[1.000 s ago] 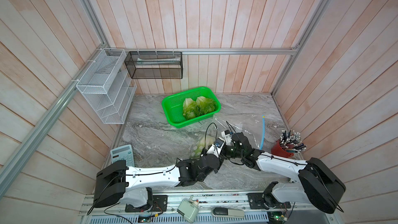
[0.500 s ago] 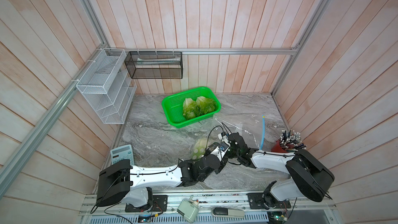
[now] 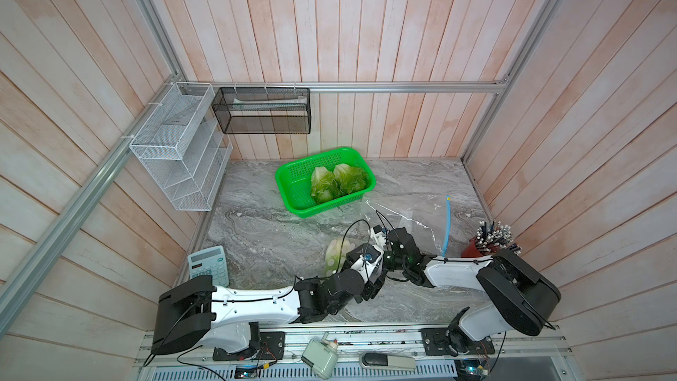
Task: Open the zip-top bag and take out the chinese cabbages
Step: Pick up the Chinese cabbage from the zipper food storage bag.
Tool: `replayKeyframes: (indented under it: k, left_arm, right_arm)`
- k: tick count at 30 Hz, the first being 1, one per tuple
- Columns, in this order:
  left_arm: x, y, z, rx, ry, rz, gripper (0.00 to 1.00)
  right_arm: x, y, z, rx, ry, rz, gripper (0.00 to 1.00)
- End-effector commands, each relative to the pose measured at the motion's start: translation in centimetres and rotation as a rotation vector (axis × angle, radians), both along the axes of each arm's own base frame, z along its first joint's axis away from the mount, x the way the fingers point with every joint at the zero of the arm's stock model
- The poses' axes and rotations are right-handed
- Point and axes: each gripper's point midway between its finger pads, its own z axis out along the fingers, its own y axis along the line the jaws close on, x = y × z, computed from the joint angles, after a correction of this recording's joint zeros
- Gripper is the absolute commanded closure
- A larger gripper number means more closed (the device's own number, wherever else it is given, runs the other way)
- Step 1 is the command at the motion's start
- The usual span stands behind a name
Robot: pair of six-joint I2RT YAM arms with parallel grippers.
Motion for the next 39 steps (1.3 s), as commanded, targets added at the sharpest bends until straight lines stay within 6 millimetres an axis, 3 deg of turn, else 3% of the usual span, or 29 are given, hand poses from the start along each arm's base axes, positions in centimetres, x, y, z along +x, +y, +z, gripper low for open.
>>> replayKeyframes:
  k: [1,10,19,24,29,34,39]
  left_arm:
    - [0.3,1.7,1.1,-0.084,0.038,0.071,0.21]
    - [1.9,9.0,-0.4,-0.124,0.160,0.365,0.01]
    - [3.4,14.8,-4.4,-0.293,0.386,0.470,0.00]
    - [4.0,16.6,-7.0,-0.366,0.515,0.473,0.03]
    - [4.4,16.4,-8.2,-0.416,0.592,0.412,0.07]
    - [4.7,15.7,-9.2,-0.495,0.674,0.329,0.20]
    - [4.3,14.6,-9.5,-0.498,0.713,0.266,0.22]
  right_arm:
    - [-0.7,-0.2,-0.6,0.001,-0.017,0.041,0.17]
    - [-0.9,-0.5,-1.2,-0.027,-0.039,0.065,0.18]
    - [-0.8,-0.2,-1.3,-0.031,-0.060,0.087,0.19]
    - [-0.6,0.0,-1.2,-0.036,-0.083,0.101,0.20]
    - [-0.5,0.3,-0.8,-0.020,-0.098,0.118,0.20]
    - [-0.2,0.7,-0.4,-0.011,-0.111,0.125,0.19]
    - [-0.1,0.9,-0.5,-0.008,-0.109,0.128,0.19]
